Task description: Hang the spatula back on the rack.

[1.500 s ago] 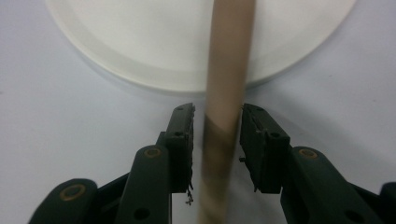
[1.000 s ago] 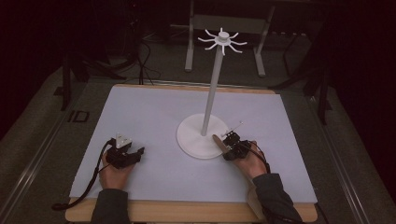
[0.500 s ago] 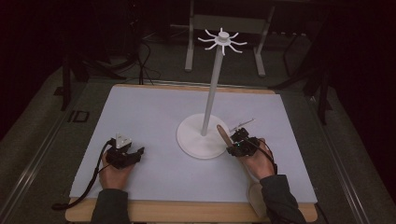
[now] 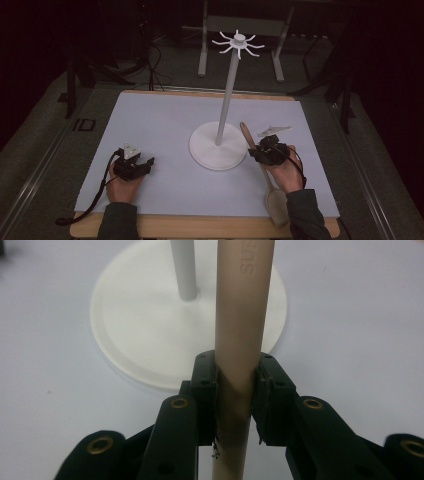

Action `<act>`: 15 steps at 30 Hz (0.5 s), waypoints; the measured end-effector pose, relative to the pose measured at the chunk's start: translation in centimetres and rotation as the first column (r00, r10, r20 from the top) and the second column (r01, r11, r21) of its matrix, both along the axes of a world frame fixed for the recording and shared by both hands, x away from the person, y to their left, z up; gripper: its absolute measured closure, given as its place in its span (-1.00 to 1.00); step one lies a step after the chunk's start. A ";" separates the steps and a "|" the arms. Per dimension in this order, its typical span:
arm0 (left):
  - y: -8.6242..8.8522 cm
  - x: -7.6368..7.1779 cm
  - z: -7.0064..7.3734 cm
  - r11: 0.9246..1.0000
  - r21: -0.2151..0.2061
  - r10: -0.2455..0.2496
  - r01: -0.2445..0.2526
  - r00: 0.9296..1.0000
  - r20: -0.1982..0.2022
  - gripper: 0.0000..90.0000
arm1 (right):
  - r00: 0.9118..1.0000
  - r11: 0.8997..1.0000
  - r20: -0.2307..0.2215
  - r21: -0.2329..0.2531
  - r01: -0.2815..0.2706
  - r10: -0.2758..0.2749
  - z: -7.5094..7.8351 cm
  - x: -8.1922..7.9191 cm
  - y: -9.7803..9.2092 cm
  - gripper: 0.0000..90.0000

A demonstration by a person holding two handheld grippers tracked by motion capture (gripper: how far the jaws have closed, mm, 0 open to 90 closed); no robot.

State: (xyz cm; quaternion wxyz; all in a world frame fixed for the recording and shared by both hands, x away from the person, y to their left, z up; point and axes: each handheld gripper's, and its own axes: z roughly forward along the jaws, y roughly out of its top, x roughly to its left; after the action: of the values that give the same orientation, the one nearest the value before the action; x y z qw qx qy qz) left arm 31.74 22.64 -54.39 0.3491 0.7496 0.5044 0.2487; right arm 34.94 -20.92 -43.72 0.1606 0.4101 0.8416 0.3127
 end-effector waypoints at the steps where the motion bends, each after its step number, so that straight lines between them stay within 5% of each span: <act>1: 0.0 0.0 0.0 1.000 0.000 0.000 0.000 1.000 0.000 -0.09 | 1.000 1.000 0.011 0.010 0.000 0.000 0.2 -0.1 -0.1 0.64; 15: 0.0 0.0 0.0 1.000 0.000 0.001 -0.001 1.000 0.002 -0.10 | 0.993 0.997 0.118 0.081 0.002 -0.012 2.5 -1.0 -1.6 0.64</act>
State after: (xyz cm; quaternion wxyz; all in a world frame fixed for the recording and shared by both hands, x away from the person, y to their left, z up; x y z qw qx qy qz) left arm 31.73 22.63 -54.40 0.3496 0.7491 0.5043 0.2497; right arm 33.93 -22.50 -41.24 0.1947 0.4000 0.8158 0.3695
